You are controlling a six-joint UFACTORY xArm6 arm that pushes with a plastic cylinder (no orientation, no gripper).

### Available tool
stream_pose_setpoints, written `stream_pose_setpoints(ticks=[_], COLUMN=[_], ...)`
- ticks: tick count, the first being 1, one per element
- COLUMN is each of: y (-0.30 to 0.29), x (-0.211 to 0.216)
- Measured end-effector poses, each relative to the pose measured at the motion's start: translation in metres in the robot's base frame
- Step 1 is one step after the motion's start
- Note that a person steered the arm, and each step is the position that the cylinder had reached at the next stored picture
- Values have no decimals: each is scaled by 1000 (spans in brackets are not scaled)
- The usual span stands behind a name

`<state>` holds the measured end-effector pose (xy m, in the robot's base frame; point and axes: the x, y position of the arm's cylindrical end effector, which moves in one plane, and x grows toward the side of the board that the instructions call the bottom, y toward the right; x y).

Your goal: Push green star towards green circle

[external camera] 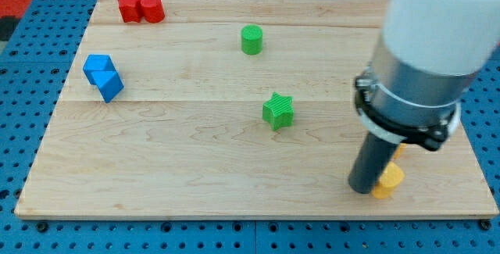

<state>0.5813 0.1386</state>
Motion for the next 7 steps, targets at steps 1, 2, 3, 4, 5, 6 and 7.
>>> stream_pose_setpoints(ticks=[1,2,3,4,5,6,7], y=[-50,-53,-63,-64,-78,-93,-94], x=[3,-40,-40,-40,-51,-65,-66])
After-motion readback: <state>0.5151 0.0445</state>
